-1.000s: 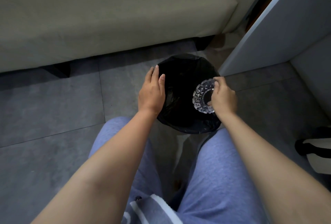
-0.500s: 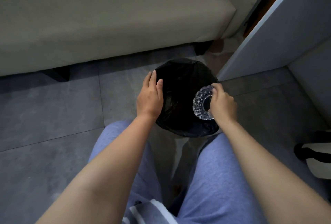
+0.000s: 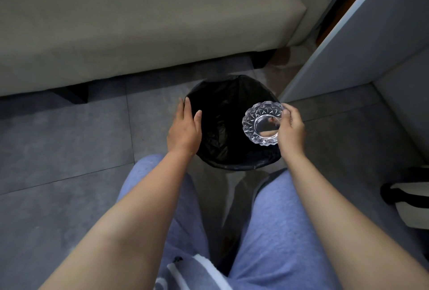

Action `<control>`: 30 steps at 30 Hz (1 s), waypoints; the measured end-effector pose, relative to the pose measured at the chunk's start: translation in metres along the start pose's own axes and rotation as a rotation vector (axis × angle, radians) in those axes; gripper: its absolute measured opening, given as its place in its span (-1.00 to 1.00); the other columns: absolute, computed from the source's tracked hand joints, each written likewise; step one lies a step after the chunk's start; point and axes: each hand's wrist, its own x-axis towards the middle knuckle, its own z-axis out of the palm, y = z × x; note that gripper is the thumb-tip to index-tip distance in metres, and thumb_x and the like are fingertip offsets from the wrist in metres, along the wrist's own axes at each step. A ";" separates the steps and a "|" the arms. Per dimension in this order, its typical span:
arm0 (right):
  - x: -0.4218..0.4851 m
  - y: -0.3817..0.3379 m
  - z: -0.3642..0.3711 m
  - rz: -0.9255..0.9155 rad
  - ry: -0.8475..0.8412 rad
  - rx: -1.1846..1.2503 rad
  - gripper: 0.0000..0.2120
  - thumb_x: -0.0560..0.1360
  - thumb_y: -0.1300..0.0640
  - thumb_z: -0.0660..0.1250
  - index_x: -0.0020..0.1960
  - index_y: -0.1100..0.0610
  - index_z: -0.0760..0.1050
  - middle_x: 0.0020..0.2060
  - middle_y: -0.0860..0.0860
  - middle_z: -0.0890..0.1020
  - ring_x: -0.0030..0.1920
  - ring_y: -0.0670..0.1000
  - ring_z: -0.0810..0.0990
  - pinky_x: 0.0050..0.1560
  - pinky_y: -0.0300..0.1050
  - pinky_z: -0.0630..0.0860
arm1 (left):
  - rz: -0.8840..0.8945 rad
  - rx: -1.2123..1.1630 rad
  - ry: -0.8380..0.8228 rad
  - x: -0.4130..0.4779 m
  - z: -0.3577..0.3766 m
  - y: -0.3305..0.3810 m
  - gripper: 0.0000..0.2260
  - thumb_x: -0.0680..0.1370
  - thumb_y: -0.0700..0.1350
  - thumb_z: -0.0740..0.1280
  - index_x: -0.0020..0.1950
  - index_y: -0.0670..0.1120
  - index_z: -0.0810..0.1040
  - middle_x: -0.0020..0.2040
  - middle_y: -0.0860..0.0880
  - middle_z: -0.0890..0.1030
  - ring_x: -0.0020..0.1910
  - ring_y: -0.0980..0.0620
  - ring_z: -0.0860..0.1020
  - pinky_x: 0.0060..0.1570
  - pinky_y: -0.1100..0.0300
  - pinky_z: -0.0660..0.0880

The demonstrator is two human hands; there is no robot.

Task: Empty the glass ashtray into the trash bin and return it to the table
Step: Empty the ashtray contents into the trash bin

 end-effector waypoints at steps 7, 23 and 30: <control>-0.006 -0.011 0.001 0.058 -0.059 0.241 -0.72 0.67 0.12 0.11 0.29 0.08 0.50 -0.06 -0.09 0.64 -0.23 -0.15 0.72 -0.27 -0.06 0.68 | 0.162 0.133 0.109 0.002 0.003 0.010 -0.47 0.69 0.04 0.04 0.59 -0.22 0.16 0.63 -0.19 0.05 0.63 -0.09 -0.02 0.59 0.02 -0.11; -0.023 -0.032 0.020 0.106 -0.150 0.383 -0.77 0.65 0.01 0.14 0.19 -0.09 0.54 0.25 0.07 0.62 0.13 0.08 0.68 0.25 0.25 0.55 | -0.088 -0.880 -0.179 -0.015 0.022 0.095 -0.58 0.67 0.11 0.08 0.35 -0.07 0.56 0.27 -0.03 0.63 0.29 0.03 0.56 0.40 0.00 0.42; -0.029 -0.088 -0.011 0.278 -0.171 0.519 -0.73 0.69 0.02 0.06 0.26 0.13 0.42 0.24 0.27 0.57 -0.21 0.08 0.73 -0.22 -0.01 0.70 | -0.207 -0.972 -0.168 -0.028 -0.020 0.153 -0.59 0.70 0.06 0.03 0.30 -0.09 0.58 0.20 -0.07 0.66 0.22 0.00 0.61 0.34 0.02 0.48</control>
